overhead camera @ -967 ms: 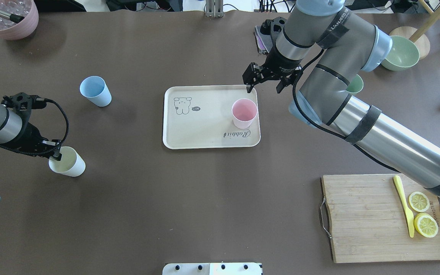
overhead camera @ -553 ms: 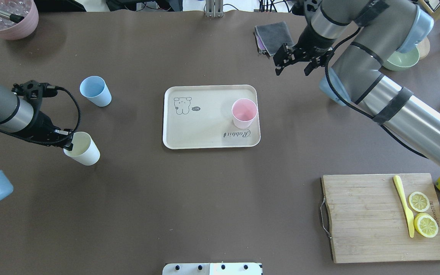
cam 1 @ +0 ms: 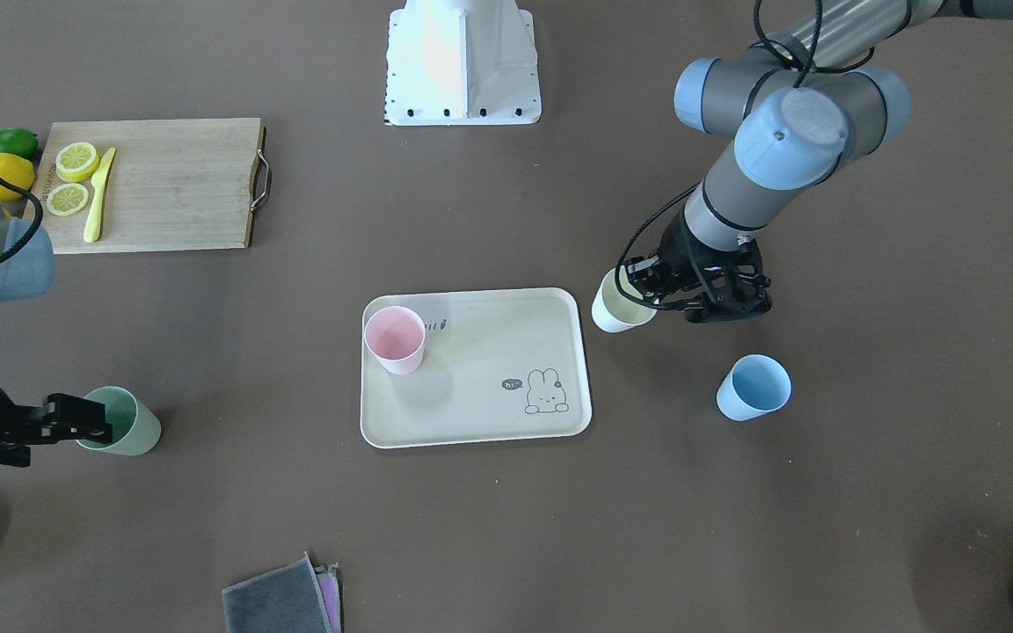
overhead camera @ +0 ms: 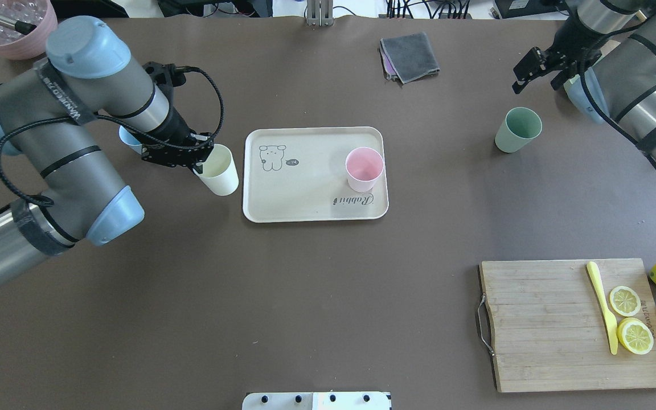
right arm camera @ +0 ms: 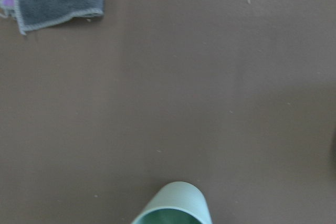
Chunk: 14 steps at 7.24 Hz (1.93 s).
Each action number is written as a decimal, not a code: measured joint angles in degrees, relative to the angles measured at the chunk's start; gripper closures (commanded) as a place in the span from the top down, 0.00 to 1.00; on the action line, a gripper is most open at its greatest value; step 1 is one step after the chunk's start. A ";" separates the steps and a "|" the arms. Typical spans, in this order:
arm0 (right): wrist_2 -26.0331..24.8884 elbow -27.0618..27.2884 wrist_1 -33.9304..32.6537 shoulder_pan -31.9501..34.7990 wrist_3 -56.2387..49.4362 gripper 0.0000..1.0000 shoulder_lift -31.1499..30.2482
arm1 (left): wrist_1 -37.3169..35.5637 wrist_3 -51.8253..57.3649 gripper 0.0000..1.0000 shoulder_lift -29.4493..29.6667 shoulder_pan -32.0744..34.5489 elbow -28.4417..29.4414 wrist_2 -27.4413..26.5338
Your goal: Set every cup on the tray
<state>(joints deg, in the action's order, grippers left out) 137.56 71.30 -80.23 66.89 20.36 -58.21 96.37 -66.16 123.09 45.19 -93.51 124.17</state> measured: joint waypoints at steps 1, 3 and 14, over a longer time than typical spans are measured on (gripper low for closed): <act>0.03 -0.29 0.30 0.51 -1.67 1.00 -2.07 | 0.17 -1.56 0.00 2.81 -1.30 2.67 -2.03; -0.05 -0.34 0.49 -0.19 -2.88 1.00 -4.07 | 1.58 -4.51 0.00 6.67 -3.37 6.98 -4.35; -0.15 -2.08 0.22 -3.42 3.04 0.00 -0.72 | -6.40 13.19 0.98 -1.73 7.25 -2.52 -3.16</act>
<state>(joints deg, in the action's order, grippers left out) 137.41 69.22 -80.01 63.47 23.40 -58.93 89.97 -52.97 121.36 52.44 -96.03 121.01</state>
